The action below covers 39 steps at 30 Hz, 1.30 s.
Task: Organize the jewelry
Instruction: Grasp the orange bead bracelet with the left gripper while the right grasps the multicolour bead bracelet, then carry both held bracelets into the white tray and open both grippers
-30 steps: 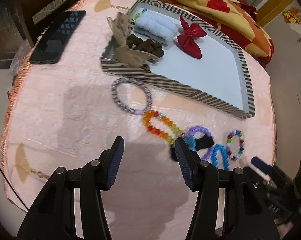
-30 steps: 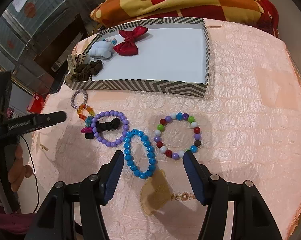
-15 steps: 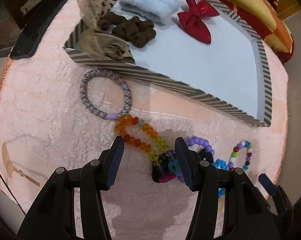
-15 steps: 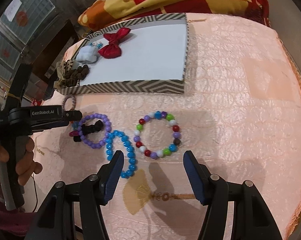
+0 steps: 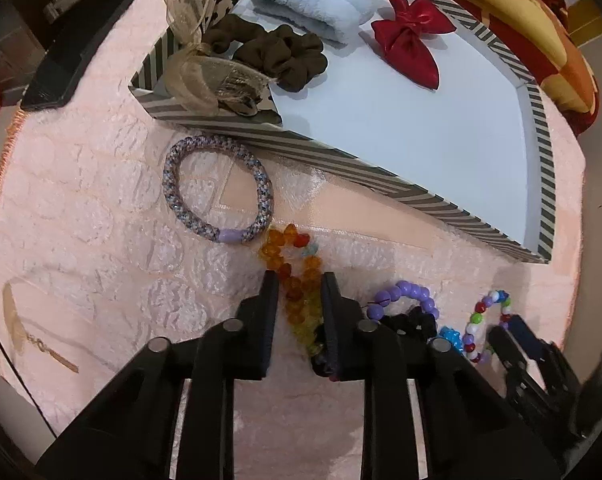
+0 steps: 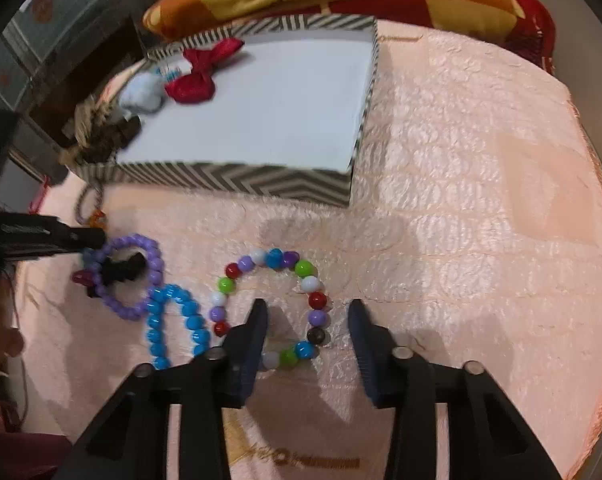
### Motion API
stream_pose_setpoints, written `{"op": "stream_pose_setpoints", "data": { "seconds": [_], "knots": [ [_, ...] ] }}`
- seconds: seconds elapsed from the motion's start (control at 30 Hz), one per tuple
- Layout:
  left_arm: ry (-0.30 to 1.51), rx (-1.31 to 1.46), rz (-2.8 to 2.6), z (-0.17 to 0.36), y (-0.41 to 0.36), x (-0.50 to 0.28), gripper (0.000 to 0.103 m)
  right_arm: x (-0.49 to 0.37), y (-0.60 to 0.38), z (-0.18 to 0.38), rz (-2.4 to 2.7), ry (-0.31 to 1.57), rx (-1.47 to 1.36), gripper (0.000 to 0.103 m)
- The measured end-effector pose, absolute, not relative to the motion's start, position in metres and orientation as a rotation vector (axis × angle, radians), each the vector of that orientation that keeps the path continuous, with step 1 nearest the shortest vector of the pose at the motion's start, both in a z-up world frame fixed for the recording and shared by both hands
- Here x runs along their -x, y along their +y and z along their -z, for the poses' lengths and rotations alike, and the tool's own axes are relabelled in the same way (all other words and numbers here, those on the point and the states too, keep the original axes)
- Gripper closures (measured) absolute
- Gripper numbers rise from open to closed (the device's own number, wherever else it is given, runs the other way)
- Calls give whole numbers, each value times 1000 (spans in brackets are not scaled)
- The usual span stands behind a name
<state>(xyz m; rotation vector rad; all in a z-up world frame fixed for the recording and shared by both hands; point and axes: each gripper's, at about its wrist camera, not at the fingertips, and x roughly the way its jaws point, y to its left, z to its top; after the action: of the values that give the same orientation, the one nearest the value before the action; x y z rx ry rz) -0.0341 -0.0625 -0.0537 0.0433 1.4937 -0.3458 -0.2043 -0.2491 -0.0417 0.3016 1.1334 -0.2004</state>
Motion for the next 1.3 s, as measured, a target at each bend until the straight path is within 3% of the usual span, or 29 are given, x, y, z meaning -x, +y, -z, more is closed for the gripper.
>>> {"op": "stream_pose_setpoints", "data": {
  "seconds": [0.03, 0.1, 0.13, 0.57, 1.3],
  "knots": [
    [1496, -31, 340, 54, -60, 34, 87, 203, -247, 41, 202, 1126, -274, 84],
    [1501, 0, 350, 53, -54, 34, 91, 202, -243, 41, 198, 1131, -228, 95],
    [1501, 9, 360, 51, -52, 34, 96, 202, -243, 41, 196, 1132, -220, 94],
    [1439, 60, 456, 8, -20, 41, 96, 218, -240, -9, 167, 1011, -262, 94],
    [1201, 9, 563, -97, -55, 29, 96, 200, -238, -78, 123, 863, -214, 94]
  ]
}}
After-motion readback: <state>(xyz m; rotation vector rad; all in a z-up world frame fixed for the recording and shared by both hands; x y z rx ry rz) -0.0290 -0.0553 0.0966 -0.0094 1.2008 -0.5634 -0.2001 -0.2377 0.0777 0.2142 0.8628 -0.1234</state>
